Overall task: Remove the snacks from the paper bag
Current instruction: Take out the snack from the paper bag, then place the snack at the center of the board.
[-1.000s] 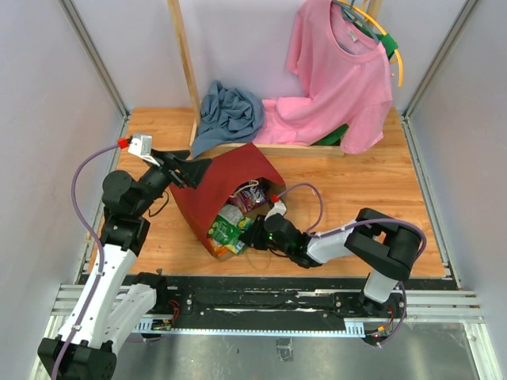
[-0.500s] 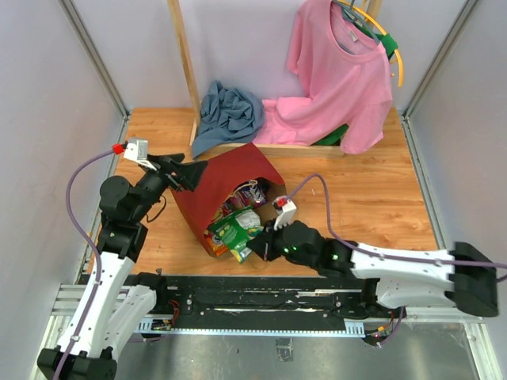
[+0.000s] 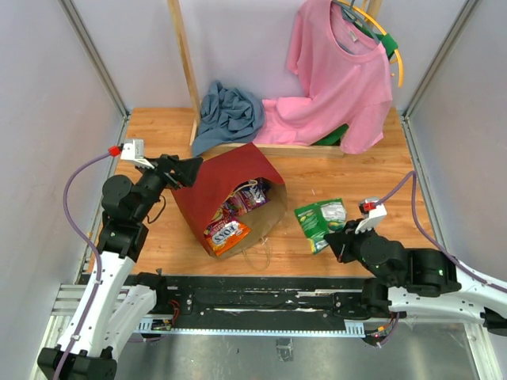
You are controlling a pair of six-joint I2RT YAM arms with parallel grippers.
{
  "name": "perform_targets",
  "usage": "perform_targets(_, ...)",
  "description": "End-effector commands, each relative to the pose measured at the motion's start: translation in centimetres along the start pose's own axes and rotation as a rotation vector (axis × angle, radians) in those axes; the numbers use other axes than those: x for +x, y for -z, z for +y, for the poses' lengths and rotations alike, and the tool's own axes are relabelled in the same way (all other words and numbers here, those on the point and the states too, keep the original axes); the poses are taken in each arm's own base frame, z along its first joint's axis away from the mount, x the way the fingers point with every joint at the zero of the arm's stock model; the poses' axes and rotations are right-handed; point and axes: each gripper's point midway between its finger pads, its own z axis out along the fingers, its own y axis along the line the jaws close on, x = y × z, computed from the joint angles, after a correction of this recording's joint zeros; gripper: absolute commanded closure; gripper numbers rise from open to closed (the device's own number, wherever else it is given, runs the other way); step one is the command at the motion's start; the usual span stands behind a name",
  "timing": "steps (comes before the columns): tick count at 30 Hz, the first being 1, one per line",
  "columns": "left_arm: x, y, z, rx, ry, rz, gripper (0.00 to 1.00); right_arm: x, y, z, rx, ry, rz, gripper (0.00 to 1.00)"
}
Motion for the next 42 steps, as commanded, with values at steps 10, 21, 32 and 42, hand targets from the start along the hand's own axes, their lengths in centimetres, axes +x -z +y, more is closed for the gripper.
perform_targets(10,0.3,-0.7,-0.3,0.013,0.073,0.008,0.00,-9.1,-4.8,-4.0,0.246,0.114,-0.105,0.99)
perform_targets(21,0.4,-0.5,0.6,-0.033,0.035,0.022,0.00,-10.2,-1.1,-18.1,0.585,-0.400,-0.123,0.99)
perform_targets(32,0.5,-1.2,1.0,-0.050,0.006,0.049,0.00,-13.0,-2.0,-24.3,0.637,-0.723,-0.358,0.99)
perform_targets(42,0.1,-0.9,1.2,-0.072,-0.020,0.046,0.00,-13.5,-7.6,-28.2,0.548,-0.734,-0.252,0.99)
